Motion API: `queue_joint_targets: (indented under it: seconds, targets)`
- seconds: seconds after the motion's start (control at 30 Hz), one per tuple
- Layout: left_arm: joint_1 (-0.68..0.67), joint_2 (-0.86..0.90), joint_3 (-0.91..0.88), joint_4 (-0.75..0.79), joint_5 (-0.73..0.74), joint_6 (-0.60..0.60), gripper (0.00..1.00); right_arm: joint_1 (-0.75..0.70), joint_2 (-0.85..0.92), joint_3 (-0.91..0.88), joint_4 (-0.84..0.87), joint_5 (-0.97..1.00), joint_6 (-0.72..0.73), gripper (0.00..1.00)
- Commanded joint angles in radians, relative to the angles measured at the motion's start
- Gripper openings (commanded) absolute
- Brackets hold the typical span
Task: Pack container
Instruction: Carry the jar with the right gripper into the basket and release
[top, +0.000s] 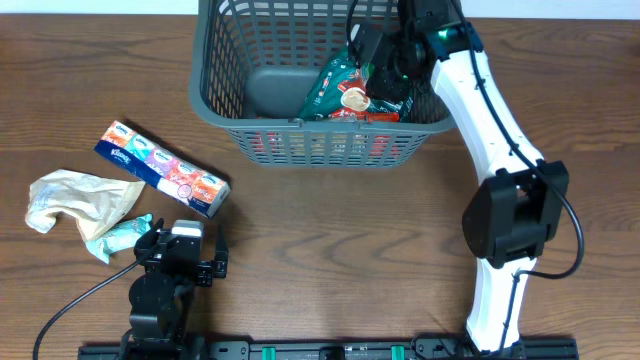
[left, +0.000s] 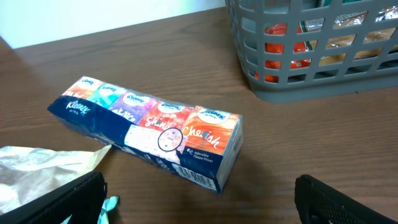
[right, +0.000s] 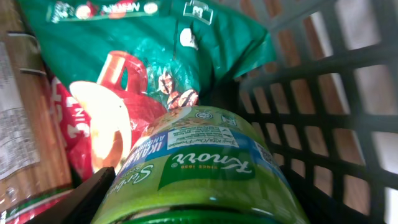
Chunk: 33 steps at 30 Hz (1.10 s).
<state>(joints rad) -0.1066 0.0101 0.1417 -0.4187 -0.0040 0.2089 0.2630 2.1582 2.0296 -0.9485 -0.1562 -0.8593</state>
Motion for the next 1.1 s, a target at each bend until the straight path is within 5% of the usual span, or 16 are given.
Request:
queue_joint_targets:
  seconds: [0.0,0.17,0.33,0.47,0.63,0.8,0.9,1.07]
  targets:
    - [-0.003,-0.006,-0.018,-0.003,-0.004,-0.006,0.98,-0.009,0.032,0.016,0.002,-0.005,-0.006,0.01]
    - [-0.003,-0.006,-0.018,-0.003,-0.004,-0.006,0.98,-0.013,0.084,0.016,-0.002,-0.005,0.046,0.01]
    - [-0.003,-0.006,-0.018,-0.003,-0.004,-0.006,0.99,-0.013,0.102,0.016,-0.021,-0.005,0.063,0.19]
    - [-0.003,-0.006,-0.018,-0.003,-0.004,-0.006,0.98,-0.013,0.089,0.016,-0.022,-0.005,0.085,0.57]
    - [-0.003,-0.006,-0.018,-0.003,-0.004,-0.006,0.98,-0.013,0.047,0.018,-0.033,-0.005,0.148,0.85]
    - [-0.003,-0.006,-0.018,-0.003,-0.004,-0.006,0.98,-0.016,-0.031,0.020,0.002,0.032,0.169,0.90]
    - [-0.003,-0.006,-0.018,-0.003,-0.003,-0.006,0.98,-0.023,-0.087,0.020,0.090,0.217,0.342,0.99]
    - [-0.003,-0.006,-0.018,-0.003,-0.003,-0.006,0.99,-0.042,-0.166,0.020,0.145,0.346,0.423,0.99]
